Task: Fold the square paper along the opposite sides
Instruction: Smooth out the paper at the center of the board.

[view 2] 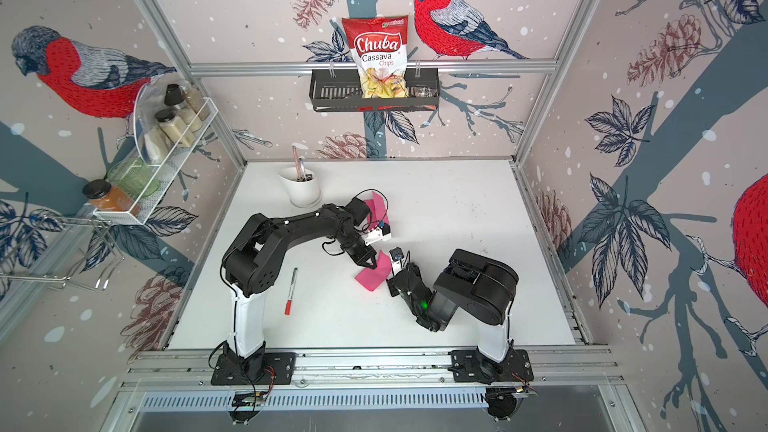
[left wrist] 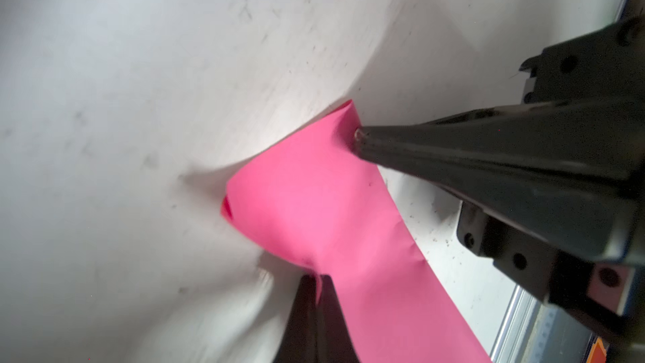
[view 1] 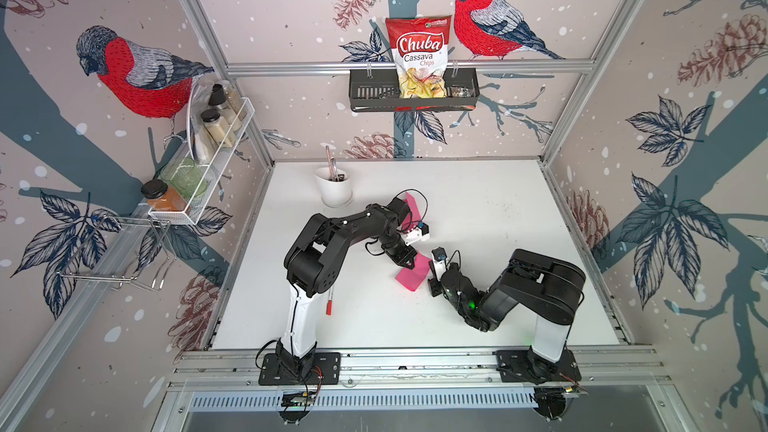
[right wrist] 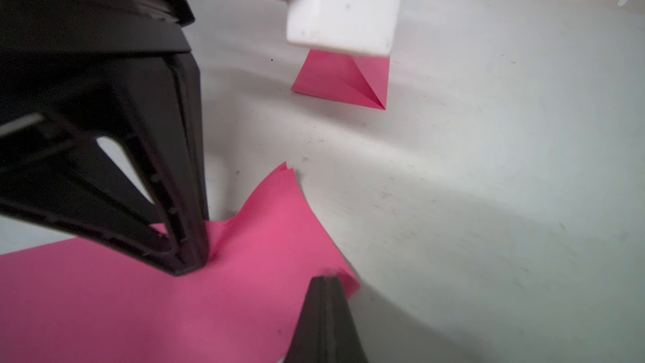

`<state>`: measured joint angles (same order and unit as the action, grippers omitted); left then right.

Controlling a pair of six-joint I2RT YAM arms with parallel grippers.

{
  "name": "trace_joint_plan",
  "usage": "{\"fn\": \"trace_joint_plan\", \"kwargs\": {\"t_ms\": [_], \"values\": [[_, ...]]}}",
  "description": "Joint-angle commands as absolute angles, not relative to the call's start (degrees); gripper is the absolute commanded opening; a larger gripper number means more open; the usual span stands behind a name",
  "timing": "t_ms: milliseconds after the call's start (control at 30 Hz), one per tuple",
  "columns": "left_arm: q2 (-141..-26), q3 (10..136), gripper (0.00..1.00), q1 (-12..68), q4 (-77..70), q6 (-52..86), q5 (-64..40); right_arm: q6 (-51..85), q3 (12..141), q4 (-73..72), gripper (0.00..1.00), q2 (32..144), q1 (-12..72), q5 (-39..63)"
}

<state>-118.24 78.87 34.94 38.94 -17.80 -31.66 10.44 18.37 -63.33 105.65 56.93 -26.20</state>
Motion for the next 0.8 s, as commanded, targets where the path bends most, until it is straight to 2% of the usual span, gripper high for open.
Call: {"fn": "trace_joint_plan", "kwargs": {"t_ms": [0, 200, 500, 767], "values": [[-118.9, 78.9, 0.00, 34.5, 41.3, -18.4, -22.5, 11.6, 17.2, -60.0, 0.00, 103.2, 54.4, -25.4], [-117.8, 79.3, 0.00, 34.5, 39.7, -19.5, -22.1, 9.0, 15.0, -62.4, 0.00, 97.4, 50.3, -22.0], [-117.6, 84.0, 0.00, 35.9, 36.2, -21.3, -18.1, 5.2, 9.7, -73.3, 0.00, 94.4, 55.8, -22.9], [-117.4, 83.1, 0.00, 38.7, 35.7, -19.1, -6.0, 6.3, 8.4, -70.6, 0.00, 88.1, 56.0, -22.4]]}}
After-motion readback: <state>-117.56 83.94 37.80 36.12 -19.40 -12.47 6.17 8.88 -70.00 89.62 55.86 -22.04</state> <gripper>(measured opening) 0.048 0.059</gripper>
